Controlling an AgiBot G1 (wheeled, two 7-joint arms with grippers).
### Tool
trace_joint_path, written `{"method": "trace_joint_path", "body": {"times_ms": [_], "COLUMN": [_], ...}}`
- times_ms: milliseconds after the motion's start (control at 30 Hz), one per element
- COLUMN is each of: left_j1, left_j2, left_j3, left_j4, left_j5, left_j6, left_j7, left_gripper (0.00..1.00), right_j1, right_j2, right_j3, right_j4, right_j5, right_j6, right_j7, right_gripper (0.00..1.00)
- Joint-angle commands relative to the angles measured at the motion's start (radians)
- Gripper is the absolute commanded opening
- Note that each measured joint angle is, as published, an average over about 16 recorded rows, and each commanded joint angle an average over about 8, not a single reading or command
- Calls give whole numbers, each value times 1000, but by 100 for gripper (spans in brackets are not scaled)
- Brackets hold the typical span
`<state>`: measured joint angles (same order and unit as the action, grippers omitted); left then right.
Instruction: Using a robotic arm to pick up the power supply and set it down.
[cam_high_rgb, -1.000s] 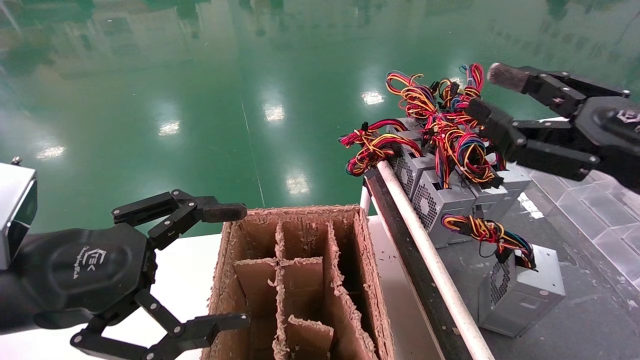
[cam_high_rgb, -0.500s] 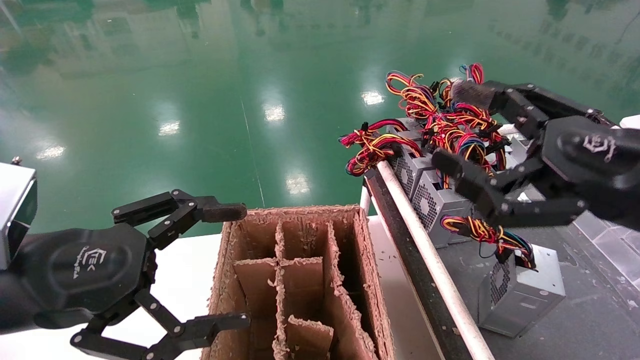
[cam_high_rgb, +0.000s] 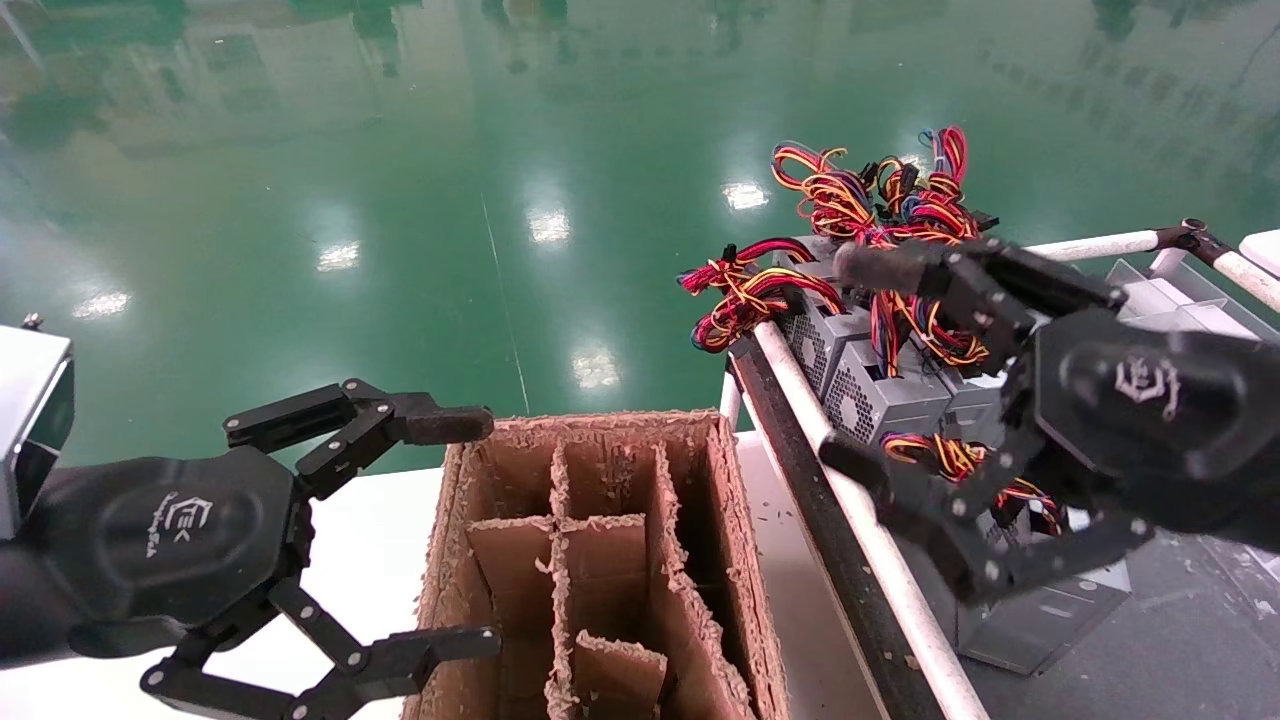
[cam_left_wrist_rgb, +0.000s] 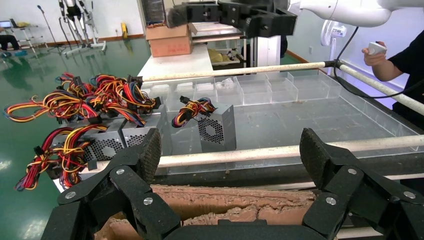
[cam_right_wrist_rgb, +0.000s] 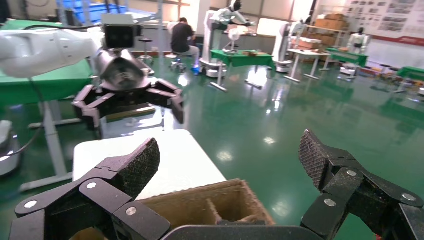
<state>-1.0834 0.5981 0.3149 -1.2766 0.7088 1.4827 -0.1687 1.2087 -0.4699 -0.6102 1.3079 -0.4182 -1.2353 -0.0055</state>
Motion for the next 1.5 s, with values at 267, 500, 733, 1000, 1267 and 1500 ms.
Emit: {"method": "trace_joint_path", "body": {"times_ms": [267, 500, 733, 1000, 1267, 1500], "left_j1": [0, 0, 0, 0, 0, 0], "left_j2": [0, 0, 0, 0, 0, 0], "left_j3": [0, 1, 1, 1, 1, 1], "left_j4": [0, 0, 0, 0, 0, 0], "left_j5": [0, 0, -1, -1, -1, -1], "left_j6": [0, 0, 0, -1, -1, -1], "left_j7": [0, 0, 0, 1, 1, 1], "left_gripper": [100, 100, 100, 100, 100, 100], "right_j1": [-53, -94, -130, -144, -140, -137], "right_j2": [-56, -99, -137, -152, -146, -143], "right_j3": [130, 231, 321, 355, 343, 336], "right_j4": [-9, -17, -23, -26, -25, -25], "right_j5": [-123, -218, -303, -336, -324, -318], "right_j6": [-103, -182, -253, -281, -270, -265], "right_j7": [76, 135, 187, 202, 197, 195], "right_gripper": [100, 100, 100, 100, 100, 100]}}
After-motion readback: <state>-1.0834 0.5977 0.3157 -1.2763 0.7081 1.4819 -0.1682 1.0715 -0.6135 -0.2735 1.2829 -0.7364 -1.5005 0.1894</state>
